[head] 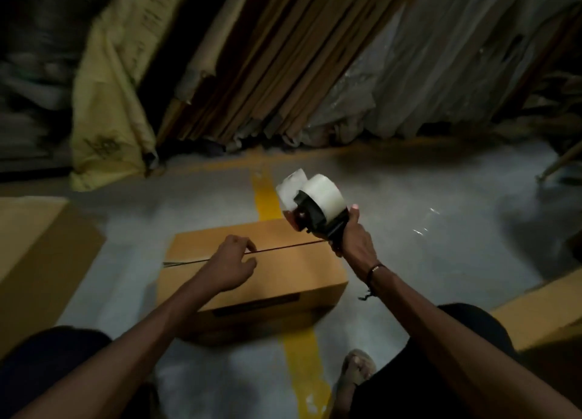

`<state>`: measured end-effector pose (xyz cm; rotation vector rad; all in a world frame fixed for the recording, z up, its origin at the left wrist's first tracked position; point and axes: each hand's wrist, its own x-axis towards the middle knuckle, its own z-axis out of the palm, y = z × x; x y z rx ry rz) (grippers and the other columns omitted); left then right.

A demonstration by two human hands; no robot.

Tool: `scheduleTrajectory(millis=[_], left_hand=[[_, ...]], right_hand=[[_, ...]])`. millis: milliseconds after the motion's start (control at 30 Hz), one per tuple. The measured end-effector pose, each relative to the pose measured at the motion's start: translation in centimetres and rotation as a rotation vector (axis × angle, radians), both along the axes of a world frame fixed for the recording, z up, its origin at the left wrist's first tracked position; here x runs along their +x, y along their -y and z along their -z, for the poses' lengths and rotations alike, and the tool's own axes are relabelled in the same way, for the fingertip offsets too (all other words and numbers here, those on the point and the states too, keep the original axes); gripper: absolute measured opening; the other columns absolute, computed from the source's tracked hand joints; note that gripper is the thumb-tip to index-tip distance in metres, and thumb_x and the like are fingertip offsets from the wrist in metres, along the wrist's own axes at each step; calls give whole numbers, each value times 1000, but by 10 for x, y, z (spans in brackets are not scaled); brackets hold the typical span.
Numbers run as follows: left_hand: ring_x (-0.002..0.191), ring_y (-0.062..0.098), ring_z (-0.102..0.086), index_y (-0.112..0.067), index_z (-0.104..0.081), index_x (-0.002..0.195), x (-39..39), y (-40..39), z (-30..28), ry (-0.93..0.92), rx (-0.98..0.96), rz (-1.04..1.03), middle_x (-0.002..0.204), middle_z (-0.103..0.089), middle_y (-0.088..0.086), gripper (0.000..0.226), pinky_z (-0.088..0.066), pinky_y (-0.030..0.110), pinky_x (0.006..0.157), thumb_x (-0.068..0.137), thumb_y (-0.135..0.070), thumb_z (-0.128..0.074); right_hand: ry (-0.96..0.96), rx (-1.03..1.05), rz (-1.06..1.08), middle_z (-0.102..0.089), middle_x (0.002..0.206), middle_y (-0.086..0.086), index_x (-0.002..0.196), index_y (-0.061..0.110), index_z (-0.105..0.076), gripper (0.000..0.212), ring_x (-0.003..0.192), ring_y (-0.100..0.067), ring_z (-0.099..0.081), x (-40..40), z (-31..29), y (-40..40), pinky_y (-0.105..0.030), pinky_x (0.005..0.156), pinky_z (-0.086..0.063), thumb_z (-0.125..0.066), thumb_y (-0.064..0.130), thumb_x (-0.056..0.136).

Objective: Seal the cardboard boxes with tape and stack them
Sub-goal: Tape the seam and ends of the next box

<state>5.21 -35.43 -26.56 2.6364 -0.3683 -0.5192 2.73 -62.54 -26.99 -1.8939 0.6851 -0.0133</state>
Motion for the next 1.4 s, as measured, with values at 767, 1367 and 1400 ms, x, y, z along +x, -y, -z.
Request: scheduleTrajectory(millis=[767,1367,1400], left_hand=[[92,25,-65,3,-60,117,-24,-30,-66,-778,-1524,-862,110,-63,21,20,-62,31,76,103,-6,-49],[68,20,-70,-1,-66,117,20,-45,-49,-640,-1244,-900,89,-72,13,23,-60,28,59,105,-16,-53],[66,20,-72,-1,-67,118,20,-48,-43,-586,-1190,-890,89,-74,12,24,-60,30,60,107,-15,-51]], right_hand=[[31,381,-408,-53,66,-3,109,16,-76,85,55,-13,-41,2,-43,-92,-29,50,-30,-16,76,98],[28,473,-435,-50,60,-7,104,-13,-59,84,51,-16,-37,42,-27,-103,-27,45,-29,-17,60,106],[33,448,-449,-50,61,-8,102,-15,-56,84,51,-16,-38,43,-25,-105,-28,46,-29,-18,60,107]])
